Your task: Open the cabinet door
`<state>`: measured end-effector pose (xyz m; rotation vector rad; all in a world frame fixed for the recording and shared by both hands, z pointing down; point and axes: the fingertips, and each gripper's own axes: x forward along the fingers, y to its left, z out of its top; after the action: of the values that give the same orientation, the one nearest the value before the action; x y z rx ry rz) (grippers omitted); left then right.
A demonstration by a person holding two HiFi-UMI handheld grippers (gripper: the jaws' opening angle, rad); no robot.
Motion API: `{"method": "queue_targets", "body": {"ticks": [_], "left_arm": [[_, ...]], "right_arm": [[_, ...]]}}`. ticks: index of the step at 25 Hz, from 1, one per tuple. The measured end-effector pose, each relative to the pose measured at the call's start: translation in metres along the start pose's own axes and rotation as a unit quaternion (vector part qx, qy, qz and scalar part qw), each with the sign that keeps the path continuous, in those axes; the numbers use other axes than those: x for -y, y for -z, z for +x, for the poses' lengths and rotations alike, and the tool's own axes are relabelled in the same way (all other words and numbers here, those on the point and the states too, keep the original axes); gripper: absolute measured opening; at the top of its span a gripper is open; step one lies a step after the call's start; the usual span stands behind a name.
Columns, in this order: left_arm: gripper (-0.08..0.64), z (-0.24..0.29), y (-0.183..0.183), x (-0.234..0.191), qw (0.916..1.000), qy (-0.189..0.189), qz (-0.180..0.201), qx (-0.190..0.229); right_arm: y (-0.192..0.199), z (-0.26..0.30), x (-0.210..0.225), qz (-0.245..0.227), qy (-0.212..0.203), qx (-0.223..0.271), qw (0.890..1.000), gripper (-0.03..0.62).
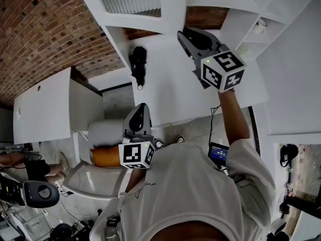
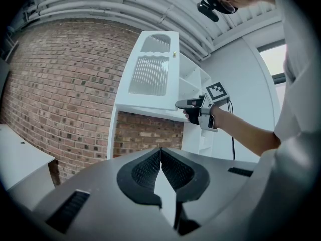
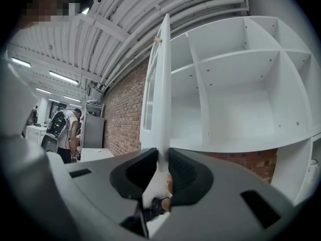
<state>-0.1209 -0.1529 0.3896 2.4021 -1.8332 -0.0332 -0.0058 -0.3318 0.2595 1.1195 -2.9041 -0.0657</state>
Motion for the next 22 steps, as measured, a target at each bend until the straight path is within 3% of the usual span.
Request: {"method": "queue_targets", "body": {"ticks": [22], "left_arm": [[0.015,-0.008,-0.001,0.002,1.0000,0.004,-0.001,0.002]], "right_arm": [[-0.003,-0.016,-0.039,0.006,-0.022,0.008,1.000,0.069]]}}
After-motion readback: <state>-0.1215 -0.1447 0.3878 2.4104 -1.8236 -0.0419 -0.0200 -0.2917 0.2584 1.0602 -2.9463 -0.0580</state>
